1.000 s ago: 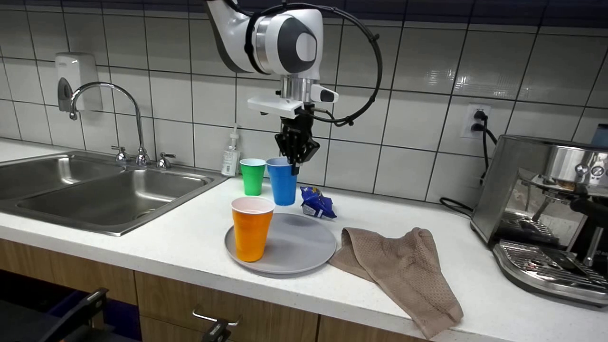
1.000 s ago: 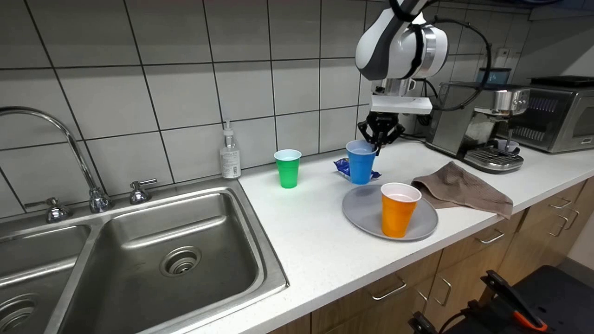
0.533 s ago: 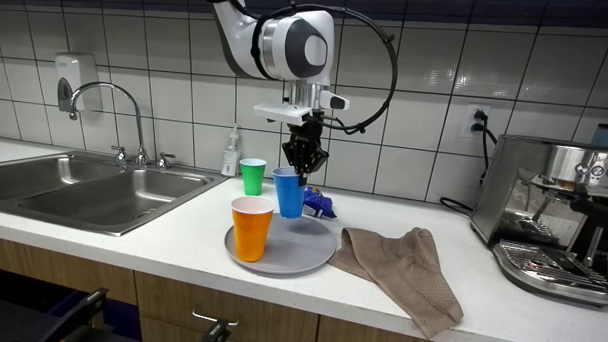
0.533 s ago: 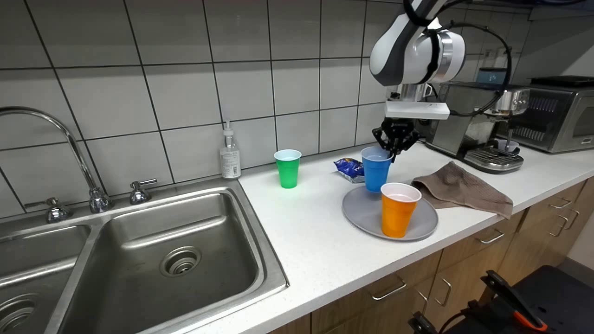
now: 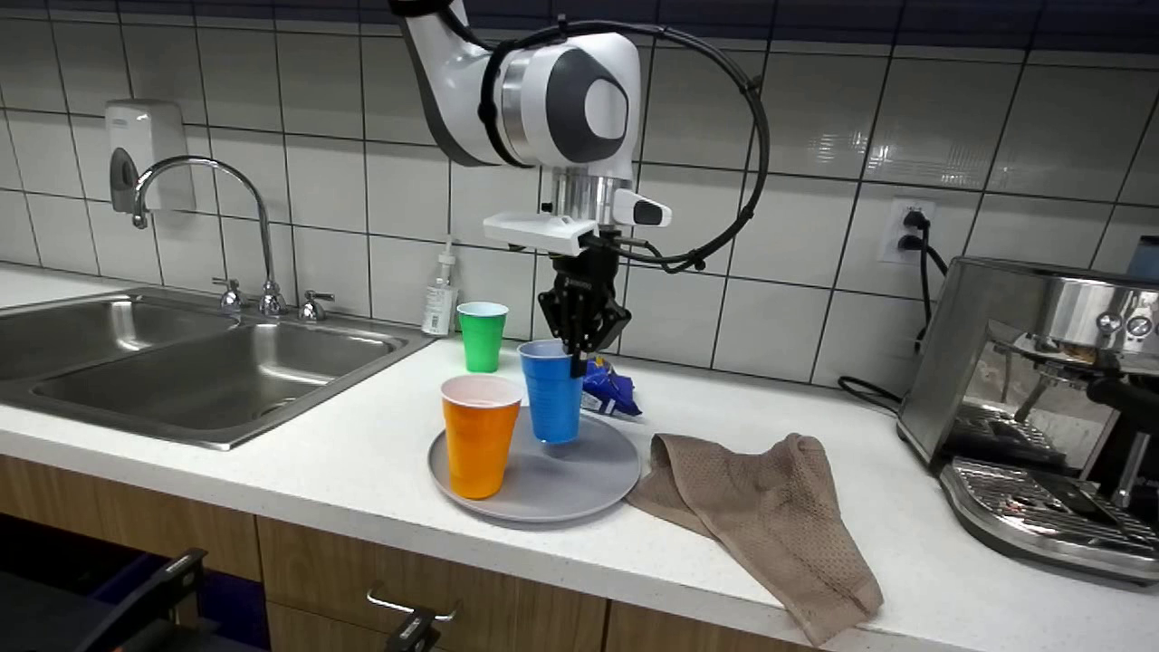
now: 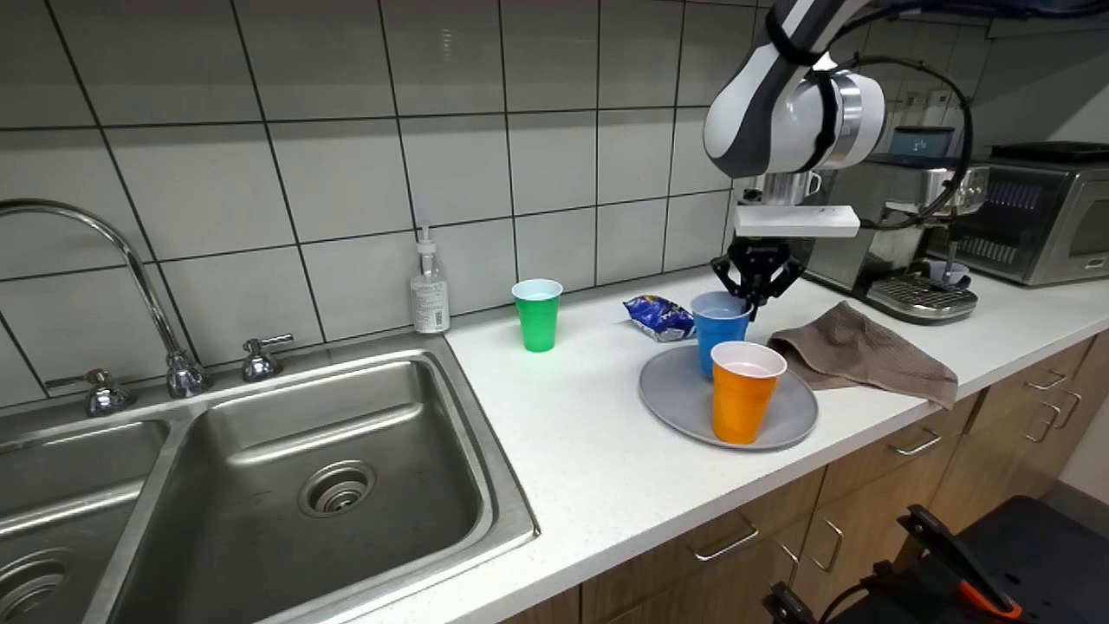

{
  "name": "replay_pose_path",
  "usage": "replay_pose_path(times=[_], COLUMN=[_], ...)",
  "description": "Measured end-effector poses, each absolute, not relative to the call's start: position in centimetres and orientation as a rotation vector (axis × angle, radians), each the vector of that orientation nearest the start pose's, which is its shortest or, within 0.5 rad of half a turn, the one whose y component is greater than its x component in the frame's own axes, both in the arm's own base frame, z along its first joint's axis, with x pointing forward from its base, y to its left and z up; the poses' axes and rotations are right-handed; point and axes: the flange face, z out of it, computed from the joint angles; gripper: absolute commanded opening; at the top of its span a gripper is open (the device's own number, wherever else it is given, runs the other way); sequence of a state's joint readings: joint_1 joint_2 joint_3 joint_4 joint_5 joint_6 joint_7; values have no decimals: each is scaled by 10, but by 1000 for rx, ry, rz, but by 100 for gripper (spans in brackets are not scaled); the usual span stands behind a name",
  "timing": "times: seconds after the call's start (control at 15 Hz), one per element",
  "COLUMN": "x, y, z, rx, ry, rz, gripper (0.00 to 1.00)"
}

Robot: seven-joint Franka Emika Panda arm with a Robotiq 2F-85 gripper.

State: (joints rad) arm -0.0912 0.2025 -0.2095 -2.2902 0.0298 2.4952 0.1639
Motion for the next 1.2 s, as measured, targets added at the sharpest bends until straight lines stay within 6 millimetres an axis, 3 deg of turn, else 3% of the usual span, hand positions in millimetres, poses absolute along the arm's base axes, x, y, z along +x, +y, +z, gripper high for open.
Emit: replay_pose_path(times=[0.67, 1.2], x=[491, 471], y=[-167, -183], z=[268, 258], rx=[-3062, -3064], ry=[802, 846], rz=[1, 50], gripper=[1, 1])
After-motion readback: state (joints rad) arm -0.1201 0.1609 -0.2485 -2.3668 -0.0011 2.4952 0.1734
